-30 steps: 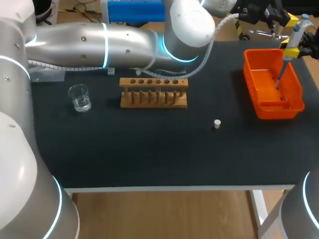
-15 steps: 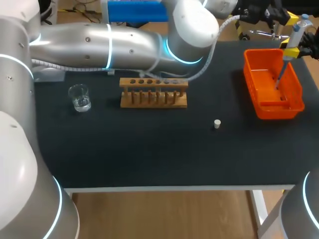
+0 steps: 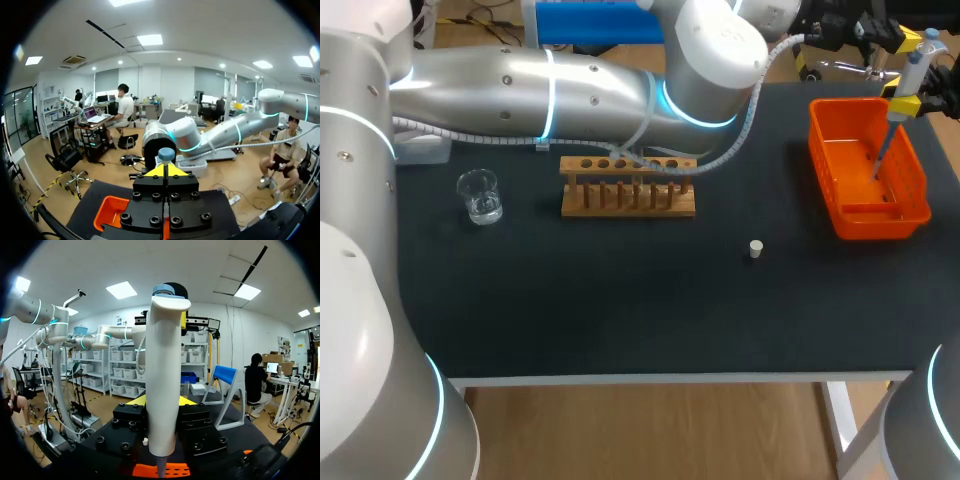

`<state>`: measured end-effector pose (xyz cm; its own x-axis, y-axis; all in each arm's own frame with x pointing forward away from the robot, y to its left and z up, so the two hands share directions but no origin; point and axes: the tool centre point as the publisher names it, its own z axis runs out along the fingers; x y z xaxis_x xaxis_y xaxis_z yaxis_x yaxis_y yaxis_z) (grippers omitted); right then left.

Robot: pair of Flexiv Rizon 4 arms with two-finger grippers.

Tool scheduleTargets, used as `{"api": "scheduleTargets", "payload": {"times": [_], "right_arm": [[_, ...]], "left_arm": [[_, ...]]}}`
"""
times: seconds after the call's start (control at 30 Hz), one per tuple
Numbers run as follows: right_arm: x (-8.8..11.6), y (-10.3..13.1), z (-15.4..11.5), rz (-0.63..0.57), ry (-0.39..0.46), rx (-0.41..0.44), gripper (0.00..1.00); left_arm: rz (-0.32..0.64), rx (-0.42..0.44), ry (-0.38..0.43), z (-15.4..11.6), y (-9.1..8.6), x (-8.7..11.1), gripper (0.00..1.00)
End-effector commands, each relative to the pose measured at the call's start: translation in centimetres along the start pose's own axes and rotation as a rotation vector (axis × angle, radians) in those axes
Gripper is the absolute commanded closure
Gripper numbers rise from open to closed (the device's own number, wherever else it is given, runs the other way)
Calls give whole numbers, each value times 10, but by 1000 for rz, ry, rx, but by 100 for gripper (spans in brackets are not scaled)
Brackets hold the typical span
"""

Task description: Invert the test tube, pick up the pipette, mount the tip to pipette, aspirate from beaker and dispense into the tube, eject the tip, return the pipette, and cap with the stopper.

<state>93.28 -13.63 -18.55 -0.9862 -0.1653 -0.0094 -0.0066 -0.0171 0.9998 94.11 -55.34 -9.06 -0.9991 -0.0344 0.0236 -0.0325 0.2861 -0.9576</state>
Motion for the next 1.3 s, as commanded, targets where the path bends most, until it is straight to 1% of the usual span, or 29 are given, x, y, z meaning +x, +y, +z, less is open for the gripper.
{"api": "scheduleTargets", "payload": {"times": [0.03,0.63,1.3], "right_arm": [[-2,0,-3,0,8,0,100],[-2,0,-3,0,8,0,100],[-2,0,-3,0,8,0,100]], "left_arm": [[0,9,1,4,3,-3,100],[-26,0,-3,7,18,1,100],[-34,-9,-5,9,24,1,100]]}}
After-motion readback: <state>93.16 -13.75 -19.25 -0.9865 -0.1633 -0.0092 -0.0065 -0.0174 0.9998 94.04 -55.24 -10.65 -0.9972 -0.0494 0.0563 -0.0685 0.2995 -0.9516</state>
